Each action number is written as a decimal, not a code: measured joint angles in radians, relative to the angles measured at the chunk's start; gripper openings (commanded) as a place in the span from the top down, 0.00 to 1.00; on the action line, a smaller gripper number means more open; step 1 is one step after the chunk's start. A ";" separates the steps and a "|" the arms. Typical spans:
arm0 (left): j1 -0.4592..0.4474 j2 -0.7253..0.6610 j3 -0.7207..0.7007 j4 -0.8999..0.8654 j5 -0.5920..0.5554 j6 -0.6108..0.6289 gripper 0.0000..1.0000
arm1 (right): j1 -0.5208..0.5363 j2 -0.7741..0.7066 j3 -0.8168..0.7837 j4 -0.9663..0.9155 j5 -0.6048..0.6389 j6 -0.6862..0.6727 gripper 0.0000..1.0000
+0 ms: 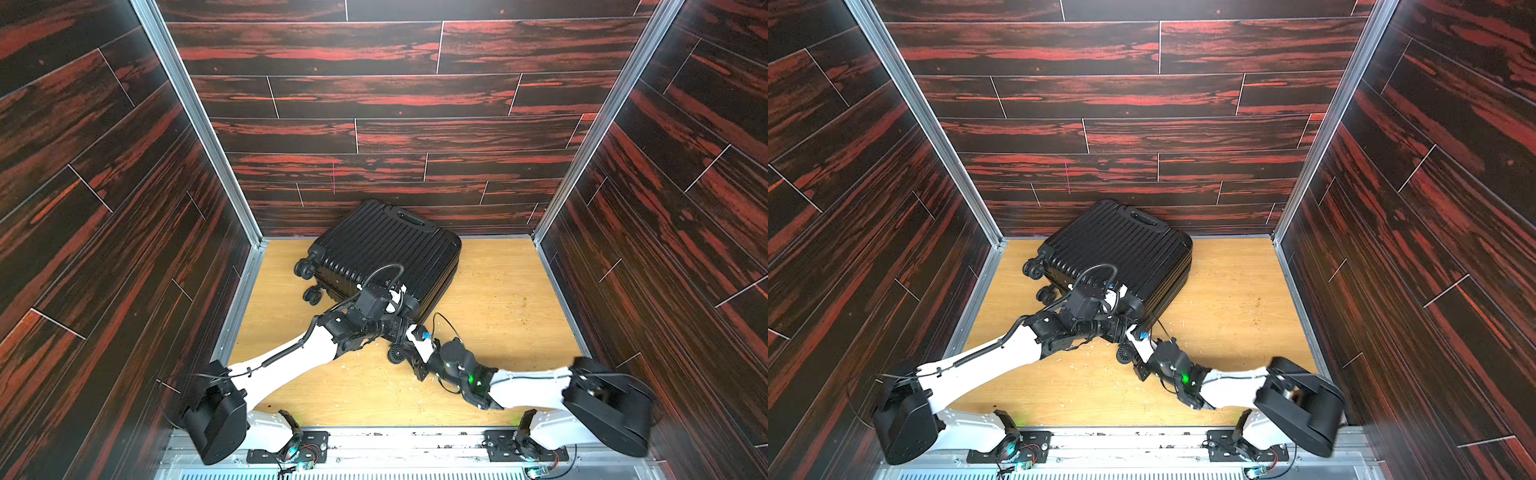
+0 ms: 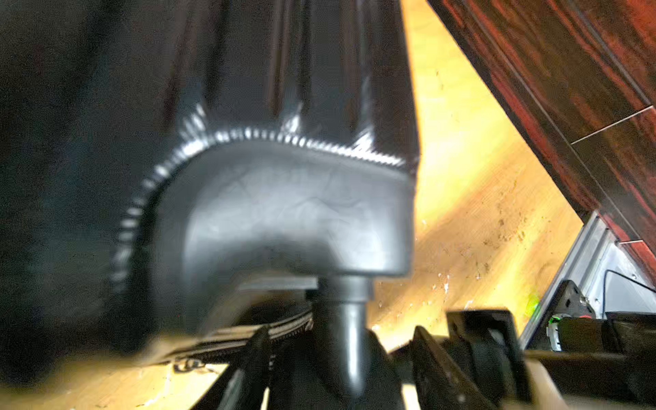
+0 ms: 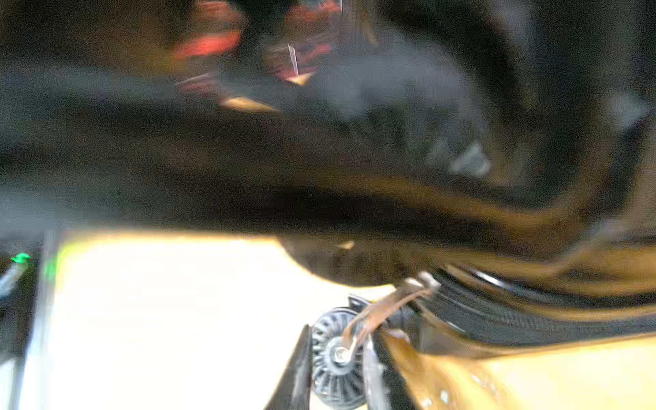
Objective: Close the suitcase zippers
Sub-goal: Zip the zipper on the suitcase, then reset both arms
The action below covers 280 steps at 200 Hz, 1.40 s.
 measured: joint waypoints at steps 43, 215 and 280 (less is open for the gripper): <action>-0.001 -0.106 0.000 -0.087 -0.118 0.078 0.26 | 0.001 -0.085 -0.010 -0.060 0.203 -0.060 0.52; 0.484 -0.314 -0.445 0.388 -0.962 0.289 0.19 | -0.696 -0.151 0.013 -0.089 0.383 -0.227 0.48; 0.682 -0.172 -0.591 0.622 -0.694 0.322 0.11 | -0.920 -0.045 -0.019 0.017 0.141 -0.169 0.48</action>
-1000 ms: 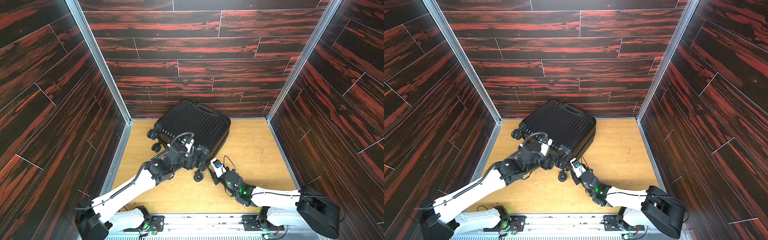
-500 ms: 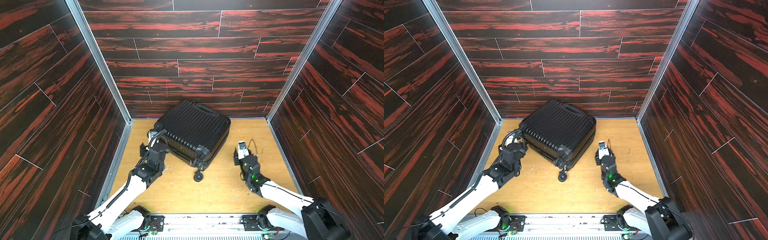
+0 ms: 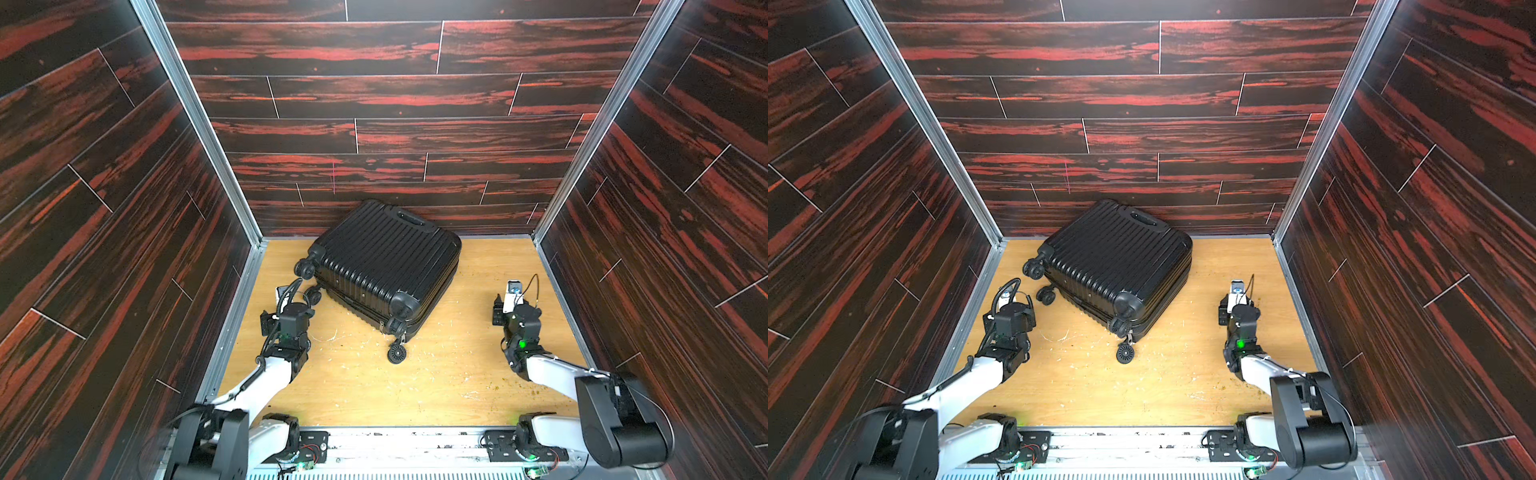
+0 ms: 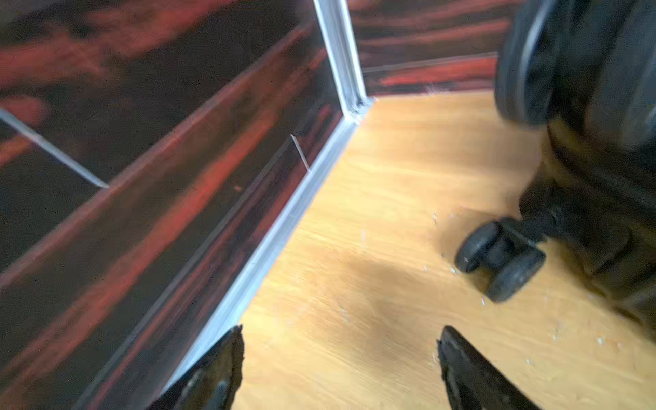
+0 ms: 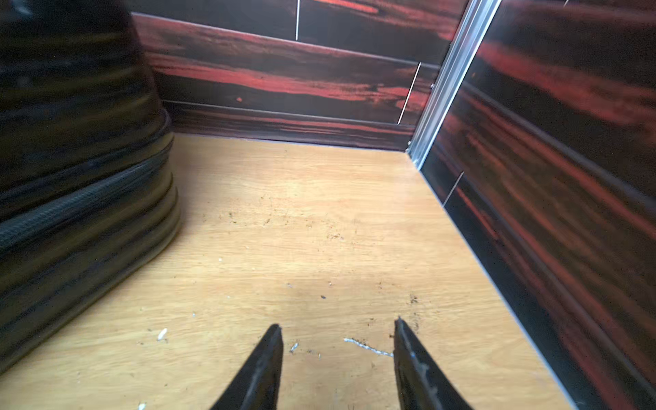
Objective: Close the suitcase zippers
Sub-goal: Reset both arms
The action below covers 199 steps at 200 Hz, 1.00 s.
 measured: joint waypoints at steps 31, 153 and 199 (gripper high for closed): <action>0.082 0.064 -0.022 0.096 0.173 0.002 0.08 | -0.085 0.028 -0.016 0.061 -0.134 0.050 0.48; 0.162 0.374 -0.032 0.453 0.476 -0.086 0.00 | -0.234 0.216 -0.082 0.380 -0.349 0.156 0.25; 0.162 0.376 0.010 0.428 0.483 -0.088 0.00 | -0.230 0.219 -0.031 0.343 -0.360 0.153 0.01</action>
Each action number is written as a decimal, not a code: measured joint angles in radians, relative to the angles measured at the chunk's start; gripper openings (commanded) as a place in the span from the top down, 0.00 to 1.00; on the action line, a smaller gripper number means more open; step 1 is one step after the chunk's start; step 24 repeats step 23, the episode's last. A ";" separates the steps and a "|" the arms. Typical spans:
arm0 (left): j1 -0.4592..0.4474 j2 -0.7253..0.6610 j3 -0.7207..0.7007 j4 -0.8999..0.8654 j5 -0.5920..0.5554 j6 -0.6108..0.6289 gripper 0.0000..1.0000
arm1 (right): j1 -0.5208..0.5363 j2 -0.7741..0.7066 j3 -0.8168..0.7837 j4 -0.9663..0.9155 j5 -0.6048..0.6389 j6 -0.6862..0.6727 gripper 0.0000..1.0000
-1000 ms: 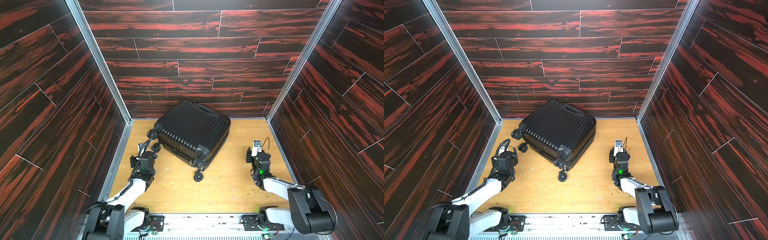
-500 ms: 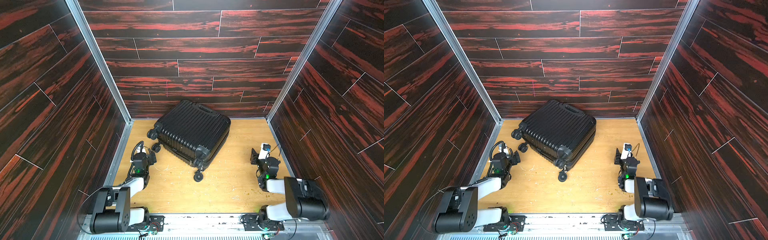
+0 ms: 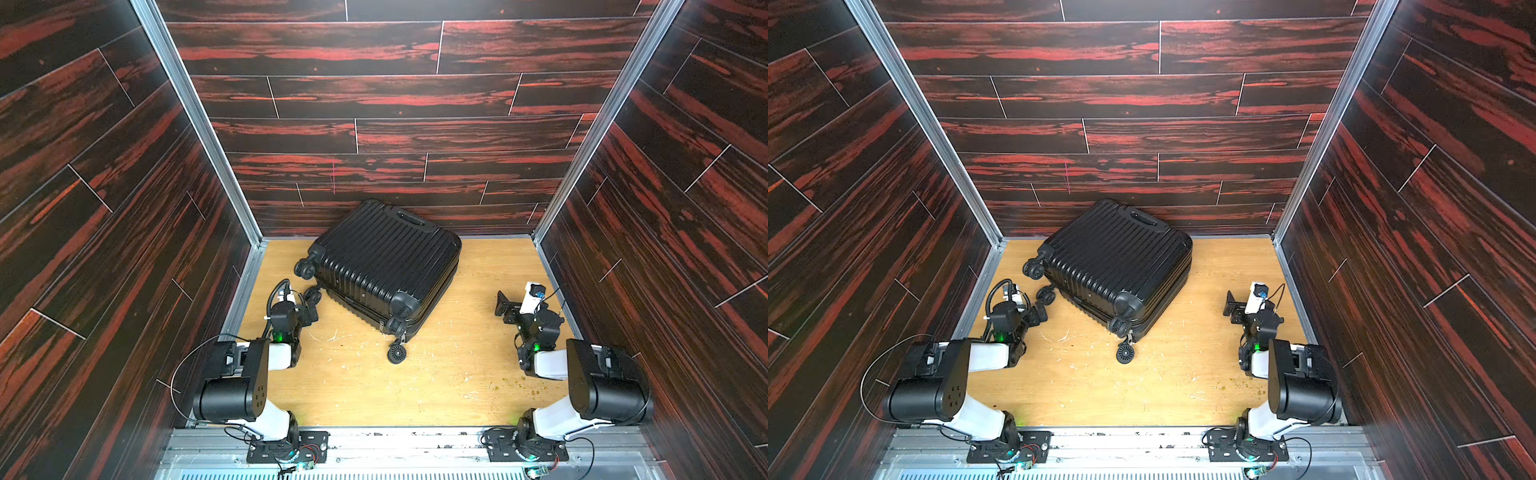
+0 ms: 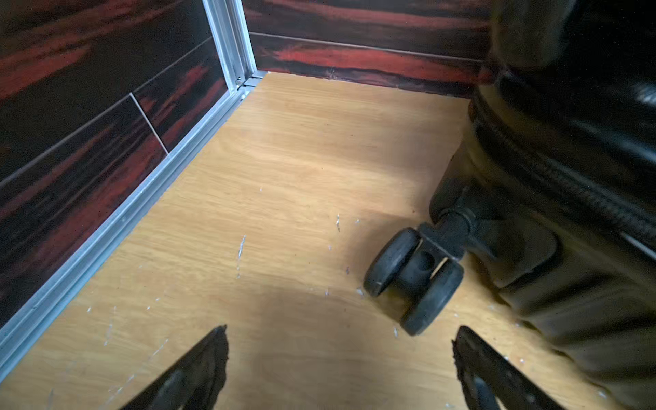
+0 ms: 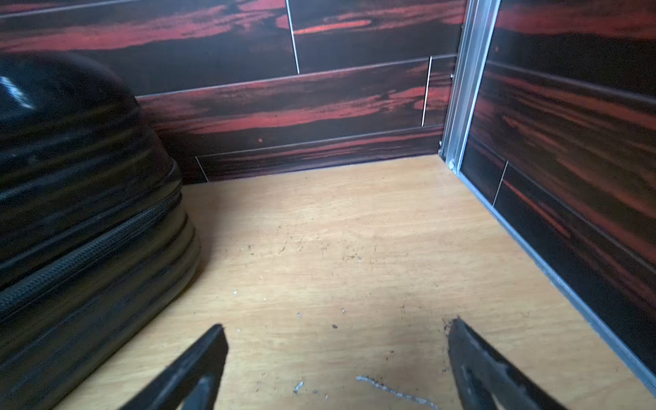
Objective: Close the suitcase zippers
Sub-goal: Reset both arms
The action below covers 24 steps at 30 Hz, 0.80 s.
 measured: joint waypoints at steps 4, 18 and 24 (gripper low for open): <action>0.000 0.000 0.000 -0.005 0.000 0.000 0.00 | 0.001 0.000 0.000 -0.008 0.000 0.000 0.01; 0.000 0.000 0.000 -0.011 0.000 0.000 0.00 | 0.001 0.000 0.000 -0.011 0.000 0.000 0.01; 0.000 0.000 0.000 -0.013 0.001 0.000 0.00 | 0.001 0.000 0.000 -0.011 0.000 0.000 0.01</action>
